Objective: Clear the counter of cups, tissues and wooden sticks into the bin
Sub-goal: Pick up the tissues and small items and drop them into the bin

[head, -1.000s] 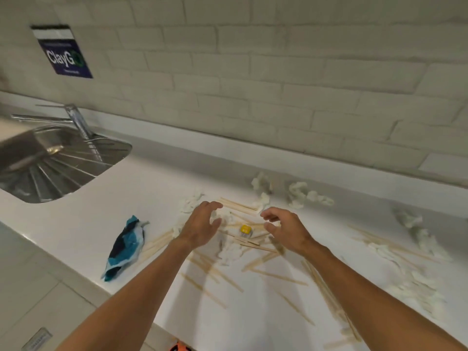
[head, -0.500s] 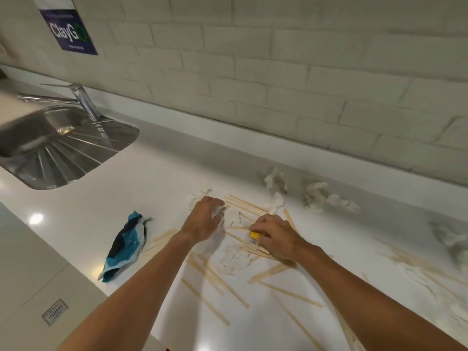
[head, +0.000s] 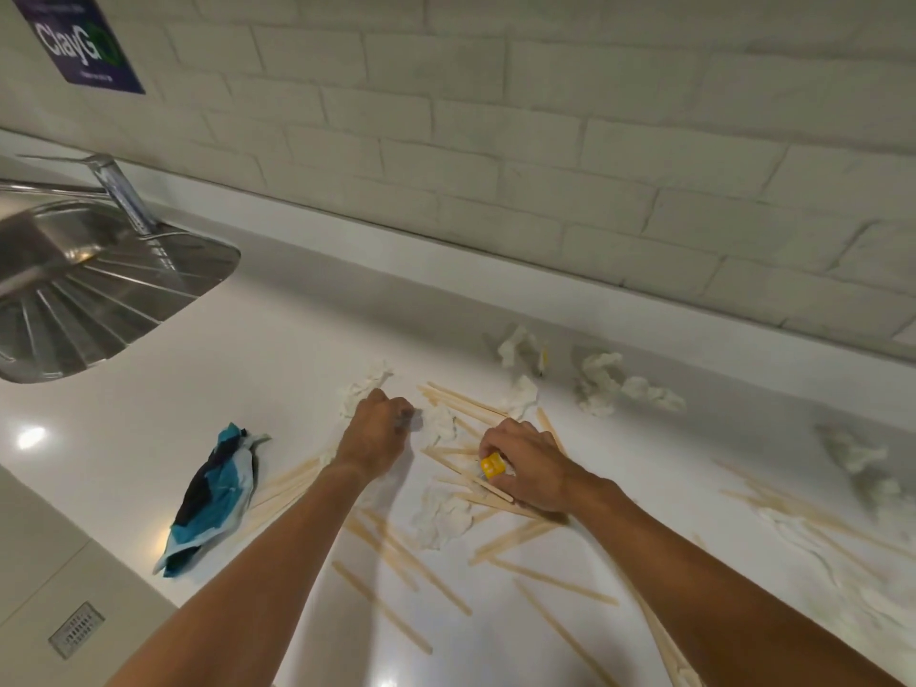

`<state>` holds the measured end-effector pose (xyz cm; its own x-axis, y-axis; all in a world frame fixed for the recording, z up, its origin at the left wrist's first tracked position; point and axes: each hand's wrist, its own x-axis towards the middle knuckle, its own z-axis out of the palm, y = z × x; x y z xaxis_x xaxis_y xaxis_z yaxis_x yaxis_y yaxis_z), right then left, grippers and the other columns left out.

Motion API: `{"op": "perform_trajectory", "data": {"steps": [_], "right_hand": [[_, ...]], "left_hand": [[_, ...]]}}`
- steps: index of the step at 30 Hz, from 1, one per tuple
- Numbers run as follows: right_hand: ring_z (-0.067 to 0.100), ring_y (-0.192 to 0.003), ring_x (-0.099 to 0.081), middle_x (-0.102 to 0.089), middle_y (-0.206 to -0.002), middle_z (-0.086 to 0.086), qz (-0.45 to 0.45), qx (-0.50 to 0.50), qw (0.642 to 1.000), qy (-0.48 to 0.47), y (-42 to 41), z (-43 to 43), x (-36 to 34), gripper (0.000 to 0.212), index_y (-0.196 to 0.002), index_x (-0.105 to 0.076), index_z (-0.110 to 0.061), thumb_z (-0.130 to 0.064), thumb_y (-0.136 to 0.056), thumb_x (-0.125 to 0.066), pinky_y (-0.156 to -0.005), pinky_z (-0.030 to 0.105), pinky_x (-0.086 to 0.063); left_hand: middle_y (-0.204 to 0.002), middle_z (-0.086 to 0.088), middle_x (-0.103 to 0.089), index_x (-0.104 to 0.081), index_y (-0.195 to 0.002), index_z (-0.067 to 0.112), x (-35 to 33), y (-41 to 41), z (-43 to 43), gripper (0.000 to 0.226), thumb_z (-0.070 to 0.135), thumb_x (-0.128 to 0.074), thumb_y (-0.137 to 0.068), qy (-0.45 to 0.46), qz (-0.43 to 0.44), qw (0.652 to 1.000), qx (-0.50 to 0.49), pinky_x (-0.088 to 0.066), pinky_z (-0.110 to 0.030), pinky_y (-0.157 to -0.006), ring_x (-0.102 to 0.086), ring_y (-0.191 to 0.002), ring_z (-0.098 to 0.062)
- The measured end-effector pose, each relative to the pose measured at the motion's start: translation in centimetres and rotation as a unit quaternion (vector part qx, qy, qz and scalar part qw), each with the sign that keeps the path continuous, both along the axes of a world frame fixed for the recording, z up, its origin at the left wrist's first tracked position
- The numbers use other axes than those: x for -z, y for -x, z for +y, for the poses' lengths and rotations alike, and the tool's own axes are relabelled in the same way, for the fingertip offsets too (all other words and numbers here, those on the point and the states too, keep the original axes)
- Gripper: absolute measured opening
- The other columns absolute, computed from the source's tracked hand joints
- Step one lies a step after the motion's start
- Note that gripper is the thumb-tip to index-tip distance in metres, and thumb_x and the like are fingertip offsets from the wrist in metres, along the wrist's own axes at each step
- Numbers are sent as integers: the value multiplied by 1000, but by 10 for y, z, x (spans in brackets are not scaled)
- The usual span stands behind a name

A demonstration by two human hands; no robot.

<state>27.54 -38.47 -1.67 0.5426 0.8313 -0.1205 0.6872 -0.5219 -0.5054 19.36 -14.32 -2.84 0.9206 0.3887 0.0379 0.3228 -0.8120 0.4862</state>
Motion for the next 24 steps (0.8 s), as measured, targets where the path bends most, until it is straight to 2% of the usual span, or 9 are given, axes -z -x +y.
{"op": "perform_trajectory", "data": {"steps": [4,8,10,13,15,17,19,21,24], "right_hand": [[17,-98,-48,-54,-102,-5,23,30,999,-23,6,-8,-9,10,-94,-54,-26,-19,-87,-55,-92,38,-39],[13,-88,-51,-56,-95,-7,50,61,995,-58,10,-16,-20,8,-88,-57,-24,-17,-86,-57,-80,30,-45],[5,-84,-49,-55,-91,-10,58,72,992,-84,11,-21,-26,7,-86,-57,-24,-17,-88,-57,-74,24,-43],[6,-79,-50,-57,-86,-9,68,99,986,-118,11,-28,-35,8,-86,-56,-25,-18,-88,-56,-72,26,-42],[9,-74,-48,-56,-83,-8,73,117,981,-135,13,-34,-39,10,-89,-53,-26,-16,-88,-56,-68,26,-42],[11,-70,-46,-53,-82,-4,92,139,974,-153,15,-40,-43,12,-95,-51,-24,-14,-90,-56,-62,20,-43],[12,-69,-48,-52,-84,0,114,152,967,-169,18,-44,-45,17,-107,-50,-23,-16,-93,-58,-62,16,-46],[10,-67,-49,-50,-84,-1,113,166,964,-172,19,-47,-45,27,-119,-49,-25,-19,-95,-59,-62,15,-47],[10,-67,-47,-46,-84,-3,106,190,959,-182,19,-51,-41,38,-130,-49,-28,-18,-94,-60,-60,14,-47]], "left_hand": [[-104,-8,-53,-68,-90,12,-3,3,-1,12,8,-57,-92,-6,18,1000,-4,-45,-28,-85,-54,-96,-25],[-87,-7,-60,-55,-71,14,-9,8,-4,20,11,-54,-91,-25,15,1000,7,-51,-38,-70,-58,-82,-26],[-82,-7,-60,-48,-69,16,-10,10,-5,23,15,-48,-92,-24,23,999,13,-47,-37,-65,-57,-79,-28],[-85,-8,-62,-52,-70,14,-16,12,-10,20,15,-53,-90,-18,40,999,9,-46,-34,-68,-58,-82,-27],[-79,-4,-62,-54,-68,14,-20,14,-13,17,12,-59,-84,11,41,999,-17,-42,-29,-57,-58,-75,-24],[-73,-1,-60,-54,-67,15,-25,15,-14,17,9,-58,-82,44,16,998,-41,-38,-26,-52,-57,-70,-23],[-70,-3,-62,-52,-71,15,-32,15,-14,15,9,-55,-84,78,-25,995,-63,-42,-30,-56,-56,-67,-24],[-71,-12,-65,-53,-86,15,-41,13,-12,8,7,-55,-86,130,-60,986,-82,-48,-35,-64,-57,-66,-26],[-75,-18,-64,-55,-113,19,-54,9,-15,33,-1,-50,-87,179,-68,979,-65,-53,-38,-71,-60,-69,-29]]}}
